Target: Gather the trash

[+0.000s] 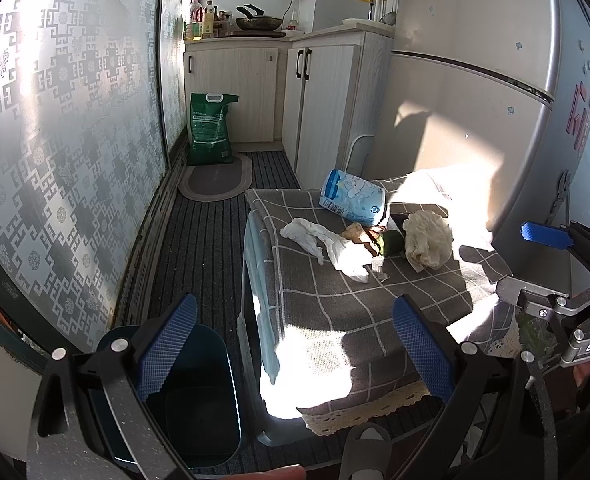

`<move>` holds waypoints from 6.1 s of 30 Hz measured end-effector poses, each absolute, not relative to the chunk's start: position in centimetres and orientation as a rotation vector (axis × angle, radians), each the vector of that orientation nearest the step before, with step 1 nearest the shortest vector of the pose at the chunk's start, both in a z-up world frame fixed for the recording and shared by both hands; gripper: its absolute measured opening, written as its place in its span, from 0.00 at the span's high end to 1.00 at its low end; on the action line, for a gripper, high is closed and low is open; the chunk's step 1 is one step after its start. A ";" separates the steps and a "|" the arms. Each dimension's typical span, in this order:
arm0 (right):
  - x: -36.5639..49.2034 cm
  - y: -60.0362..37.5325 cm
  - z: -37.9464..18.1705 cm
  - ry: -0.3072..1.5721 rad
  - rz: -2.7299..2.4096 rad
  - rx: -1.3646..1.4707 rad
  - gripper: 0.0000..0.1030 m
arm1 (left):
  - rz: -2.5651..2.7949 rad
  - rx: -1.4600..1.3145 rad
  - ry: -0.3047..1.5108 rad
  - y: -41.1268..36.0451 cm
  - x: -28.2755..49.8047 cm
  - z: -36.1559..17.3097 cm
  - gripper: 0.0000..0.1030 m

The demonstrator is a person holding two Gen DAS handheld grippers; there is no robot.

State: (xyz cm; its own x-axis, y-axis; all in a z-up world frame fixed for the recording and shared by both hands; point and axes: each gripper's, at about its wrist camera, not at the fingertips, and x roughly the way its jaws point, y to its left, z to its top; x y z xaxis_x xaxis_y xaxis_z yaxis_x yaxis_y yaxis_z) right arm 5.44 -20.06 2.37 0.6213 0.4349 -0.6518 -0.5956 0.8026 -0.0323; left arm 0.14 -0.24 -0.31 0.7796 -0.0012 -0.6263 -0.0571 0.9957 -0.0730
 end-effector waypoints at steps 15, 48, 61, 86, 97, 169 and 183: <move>5.4 -20.1 2.5 0.675 0.600 -0.257 0.03 | 0.034 -0.091 0.676 -0.2 0.2 -0.4 0.03; 5.4 -19.8 2.2 0.678 0.602 -0.258 0.03 | 0.035 -0.092 0.675 -0.3 0.0 -0.2 0.03; 5.0 -19.3 1.9 0.679 0.623 -0.263 0.03 | 0.027 -0.079 0.653 0.3 0.2 -0.3 0.03; 7.1 -20.6 0.2 0.725 0.741 -0.174 0.23 | -0.131 -0.101 0.635 -0.8 5.6 -2.2 0.46; 8.6 -20.6 0.7 0.715 0.755 -0.157 0.23 | -0.135 -0.238 0.704 -0.5 9.3 -3.8 0.68; 5.2 -1.4 2.4 0.736 0.951 -0.319 0.91 | 0.010 -0.250 0.660 13.9 -1.6 -5.1 0.96; 4.6 4.0 -1.0 0.876 1.021 -0.353 0.91 | 0.095 -0.223 0.850 17.1 -2.4 -12.5 0.96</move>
State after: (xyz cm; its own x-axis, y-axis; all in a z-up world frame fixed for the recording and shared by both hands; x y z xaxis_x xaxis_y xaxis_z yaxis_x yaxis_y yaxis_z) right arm 4.61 4.03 -0.99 0.2317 0.5910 -0.7727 -0.8534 0.5047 0.1301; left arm -2.44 17.06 -12.46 0.6578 -0.0058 -0.7532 -0.1716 0.9725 -0.1574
